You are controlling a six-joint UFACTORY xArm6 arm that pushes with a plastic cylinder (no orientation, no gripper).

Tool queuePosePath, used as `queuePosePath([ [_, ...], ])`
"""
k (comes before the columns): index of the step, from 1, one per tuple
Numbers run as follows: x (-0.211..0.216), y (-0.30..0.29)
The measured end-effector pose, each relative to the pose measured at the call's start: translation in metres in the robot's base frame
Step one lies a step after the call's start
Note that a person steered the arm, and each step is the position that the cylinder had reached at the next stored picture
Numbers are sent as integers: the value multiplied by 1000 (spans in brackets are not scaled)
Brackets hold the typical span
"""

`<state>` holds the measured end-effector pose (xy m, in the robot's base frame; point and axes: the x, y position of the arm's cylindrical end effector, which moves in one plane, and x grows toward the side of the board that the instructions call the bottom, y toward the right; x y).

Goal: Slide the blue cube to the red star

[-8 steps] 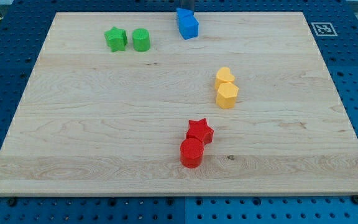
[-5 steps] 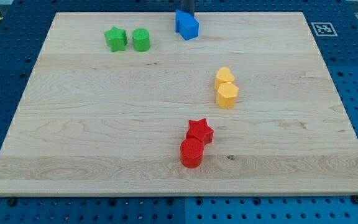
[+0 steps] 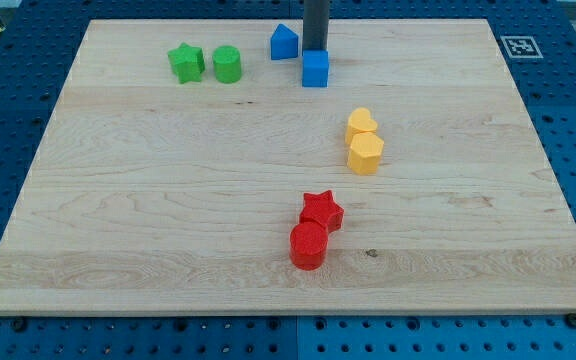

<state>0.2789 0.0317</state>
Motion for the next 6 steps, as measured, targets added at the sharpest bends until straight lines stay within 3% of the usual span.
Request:
queuePosePath([
  [6, 132, 5],
])
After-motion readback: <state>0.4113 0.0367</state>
